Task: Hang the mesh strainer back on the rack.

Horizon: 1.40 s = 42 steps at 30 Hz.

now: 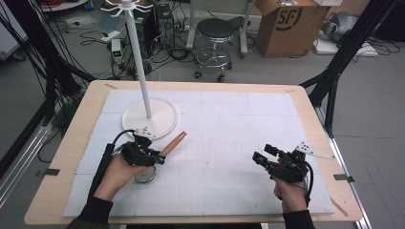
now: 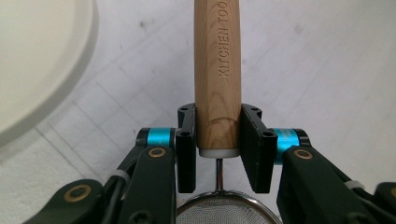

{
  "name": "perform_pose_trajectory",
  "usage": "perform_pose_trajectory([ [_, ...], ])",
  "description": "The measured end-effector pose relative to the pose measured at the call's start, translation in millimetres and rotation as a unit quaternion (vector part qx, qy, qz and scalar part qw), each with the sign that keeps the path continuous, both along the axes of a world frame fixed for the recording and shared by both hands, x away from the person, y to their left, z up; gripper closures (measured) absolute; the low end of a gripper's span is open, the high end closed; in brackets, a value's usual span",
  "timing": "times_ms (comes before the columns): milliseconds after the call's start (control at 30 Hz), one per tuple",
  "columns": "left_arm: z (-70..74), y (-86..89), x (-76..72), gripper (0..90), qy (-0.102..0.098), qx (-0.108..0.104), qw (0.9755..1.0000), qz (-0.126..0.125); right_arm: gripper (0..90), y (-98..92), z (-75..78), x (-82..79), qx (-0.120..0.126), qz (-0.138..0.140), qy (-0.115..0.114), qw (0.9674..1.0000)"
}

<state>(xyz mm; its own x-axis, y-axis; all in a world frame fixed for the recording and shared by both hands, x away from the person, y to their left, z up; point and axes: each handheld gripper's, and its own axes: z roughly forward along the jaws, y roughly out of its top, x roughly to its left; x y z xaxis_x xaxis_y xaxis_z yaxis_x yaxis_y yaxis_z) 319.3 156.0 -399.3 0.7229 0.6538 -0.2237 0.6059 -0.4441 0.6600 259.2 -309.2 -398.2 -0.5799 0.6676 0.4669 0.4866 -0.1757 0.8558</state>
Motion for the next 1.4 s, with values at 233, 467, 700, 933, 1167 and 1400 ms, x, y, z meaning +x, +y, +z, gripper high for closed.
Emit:
perform_pose_trajectory([
  [233,14.4,24.4,-1.8,69.7,-0.041,-0.107,0.9917,0.058,16.3,0.7,-1.6,0.9,-0.002,0.002,0.003,1.0],
  [467,28.8,44.3,-4.6,69.6,-0.062,-0.181,0.9775,0.088,16.4,1.9,-3.1,1.8,-0.002,0.004,0.005,1.0],
  [700,48.8,61.5,-6.5,69.6,-0.095,-0.244,0.9596,0.104,16.3,1.9,-6.6,4.1,0.0,0.008,0.007,0.9999],
  [933,84.2,78.9,-7.9,69.7,-0.129,-0.291,0.943,0.096,16.3,-1.6,-12.9,7.9,0.014,0.007,0.011,0.9998],
  [1167,116.9,92.7,-7.3,69.7,-0.194,-0.319,0.9216,0.107,16.3,-1.8,-12.2,8.9,0.018,0.014,0.002,0.9997],
  [1400,136.8,99.2,-2.4,69.6,-0.217,-0.35,0.9052,0.107,16.3,-2.8,-12.2,9.8,0.021,0.014,0.002,0.9997],
])
